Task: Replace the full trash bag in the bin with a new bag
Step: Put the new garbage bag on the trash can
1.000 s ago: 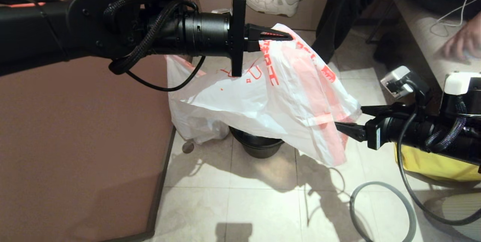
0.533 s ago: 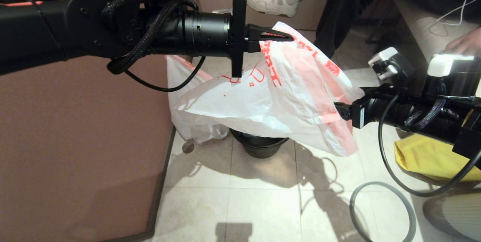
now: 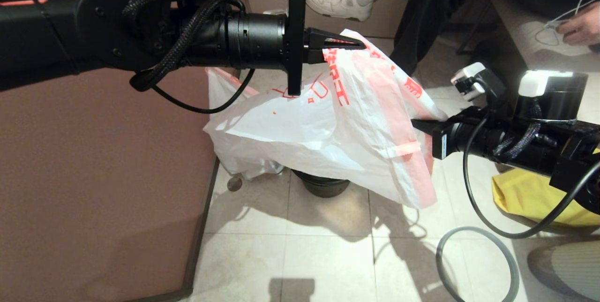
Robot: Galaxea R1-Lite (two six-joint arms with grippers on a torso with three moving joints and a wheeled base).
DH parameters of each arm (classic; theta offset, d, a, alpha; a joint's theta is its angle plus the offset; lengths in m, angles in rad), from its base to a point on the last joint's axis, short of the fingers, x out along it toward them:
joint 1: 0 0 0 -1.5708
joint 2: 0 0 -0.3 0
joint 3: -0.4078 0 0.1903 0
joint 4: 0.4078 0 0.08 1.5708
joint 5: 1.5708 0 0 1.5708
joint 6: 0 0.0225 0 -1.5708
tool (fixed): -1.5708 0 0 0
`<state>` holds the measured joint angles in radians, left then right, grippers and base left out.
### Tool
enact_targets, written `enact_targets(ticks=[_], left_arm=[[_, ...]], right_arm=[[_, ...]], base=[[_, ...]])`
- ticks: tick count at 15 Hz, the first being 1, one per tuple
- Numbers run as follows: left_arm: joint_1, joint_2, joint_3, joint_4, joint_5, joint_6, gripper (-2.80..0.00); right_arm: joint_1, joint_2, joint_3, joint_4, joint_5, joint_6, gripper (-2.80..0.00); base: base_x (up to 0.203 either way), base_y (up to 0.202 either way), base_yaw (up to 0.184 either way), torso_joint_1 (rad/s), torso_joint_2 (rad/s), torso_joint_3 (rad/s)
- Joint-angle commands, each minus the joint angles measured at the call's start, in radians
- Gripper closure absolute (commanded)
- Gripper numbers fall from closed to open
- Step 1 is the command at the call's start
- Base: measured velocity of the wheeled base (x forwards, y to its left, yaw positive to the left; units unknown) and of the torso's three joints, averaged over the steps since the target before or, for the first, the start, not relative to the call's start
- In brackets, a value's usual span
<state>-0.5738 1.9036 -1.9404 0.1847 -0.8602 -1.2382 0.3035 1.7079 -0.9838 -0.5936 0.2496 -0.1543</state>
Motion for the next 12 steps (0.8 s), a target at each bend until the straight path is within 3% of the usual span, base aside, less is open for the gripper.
enact_targets(ticks=[1,3,6,7,10,12], left_arm=[[0.000,0.002,0.000,0.001,-0.005,-0.007,0.00],[0.000,-0.001,0.001,0.008,-0.002,-0.007,0.00],[0.003,-0.005,0.000,0.024,0.001,-0.004,0.00],[0.003,-0.005,0.000,0.027,0.001,-0.004,-2.79],[0.019,-0.007,0.000,0.030,0.007,0.025,-2.80],[0.038,-0.017,0.000,0.033,0.009,0.045,-2.80]], right_arm=[[0.006,-0.004,-0.003,-0.003,0.006,0.044,0.00],[0.012,-0.022,-0.006,0.010,0.021,0.102,0.00],[0.017,-0.049,-0.016,0.081,0.026,0.108,0.00],[0.021,-0.053,-0.016,0.089,0.026,0.109,0.00],[0.041,-0.055,-0.026,0.108,0.025,0.118,0.00],[0.041,-0.052,-0.062,0.114,0.026,0.218,0.00]], base=[[0.000,0.000,0.000,0.000,0.00,0.000],[0.000,0.000,0.000,0.000,0.00,0.000],[0.000,0.000,0.000,0.000,0.00,0.000],[0.000,0.000,0.000,0.000,0.00,0.000],[0.000,0.000,0.000,0.000,0.00,0.000],[0.000,0.000,0.000,0.000,0.00,0.000]])
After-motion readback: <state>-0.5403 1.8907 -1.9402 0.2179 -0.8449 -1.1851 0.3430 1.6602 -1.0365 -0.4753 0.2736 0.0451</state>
